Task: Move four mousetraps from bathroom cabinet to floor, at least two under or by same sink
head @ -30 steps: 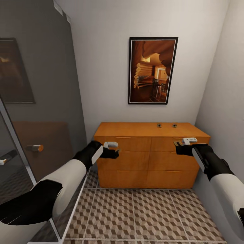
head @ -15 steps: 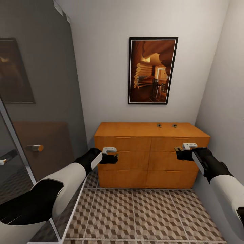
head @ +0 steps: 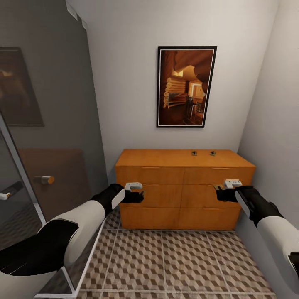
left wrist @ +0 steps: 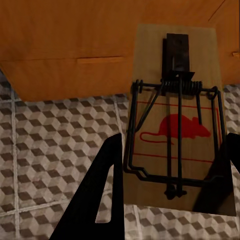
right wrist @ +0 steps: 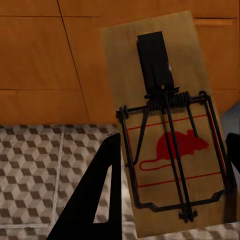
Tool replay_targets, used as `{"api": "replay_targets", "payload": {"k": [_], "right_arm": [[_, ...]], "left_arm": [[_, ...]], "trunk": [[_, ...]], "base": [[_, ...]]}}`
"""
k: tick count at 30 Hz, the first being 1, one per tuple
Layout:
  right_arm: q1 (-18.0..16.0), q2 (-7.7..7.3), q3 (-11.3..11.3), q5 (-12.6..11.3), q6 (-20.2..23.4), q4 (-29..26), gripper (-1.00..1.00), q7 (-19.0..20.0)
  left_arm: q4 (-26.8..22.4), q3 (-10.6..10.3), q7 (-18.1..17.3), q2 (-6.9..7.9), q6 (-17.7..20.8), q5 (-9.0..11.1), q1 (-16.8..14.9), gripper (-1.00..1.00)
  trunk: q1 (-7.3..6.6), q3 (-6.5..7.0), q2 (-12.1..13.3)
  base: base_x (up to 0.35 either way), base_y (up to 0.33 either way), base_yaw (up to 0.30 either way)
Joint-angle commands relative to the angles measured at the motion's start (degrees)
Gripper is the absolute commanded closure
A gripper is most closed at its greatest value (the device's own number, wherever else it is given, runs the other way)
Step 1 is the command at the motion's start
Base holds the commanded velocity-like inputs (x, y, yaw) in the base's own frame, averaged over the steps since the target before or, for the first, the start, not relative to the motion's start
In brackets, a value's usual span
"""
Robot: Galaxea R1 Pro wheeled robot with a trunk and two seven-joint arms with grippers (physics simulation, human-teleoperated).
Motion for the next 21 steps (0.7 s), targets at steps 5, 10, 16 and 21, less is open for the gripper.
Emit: {"api": "replay_targets", "payload": {"k": [5, 10, 16, 21], "right_arm": [[0.0, 0.52, 0.3, -0.3, -3.9, 6.2, 1.0, -0.3], [0.0, 3.17, 0.4, 0.0, -8.1, 10.9, 1.0, -1.0], [0.0, 4.83, 0.4, -0.1, -15.3, 15.3, 1.0, -4.8], [0.0, 6.56, 0.4, 0.0, -20.4, 19.1, 1.0, -8.1]], "left_arm": [[1.3, -0.5, 0.0, 0.0, -0.9, 0.3, 0.0, 1.0], [2.9, -0.5, 0.0, -0.06, -2.2, 0.3, 0.0, 1.0], [6.1, -0.5, -0.1, -0.07, -4.6, 0.3, 0.0, 1.0], [7.7, -0.5, -0.1, -0.07, -6.8, 0.4, 0.0, 1.0]], "trunk": [[-0.02, -0.07, 0.0], [-0.02, -0.07, 0.0], [-0.02, -0.07, 0.0], [-0.02, -0.07, 0.0]], "base": [[-0.271, -0.086, 0.0], [-0.308, -0.093, 0.0], [-0.32, -0.087, 0.0], [-0.325, -0.08, 0.0]]}}
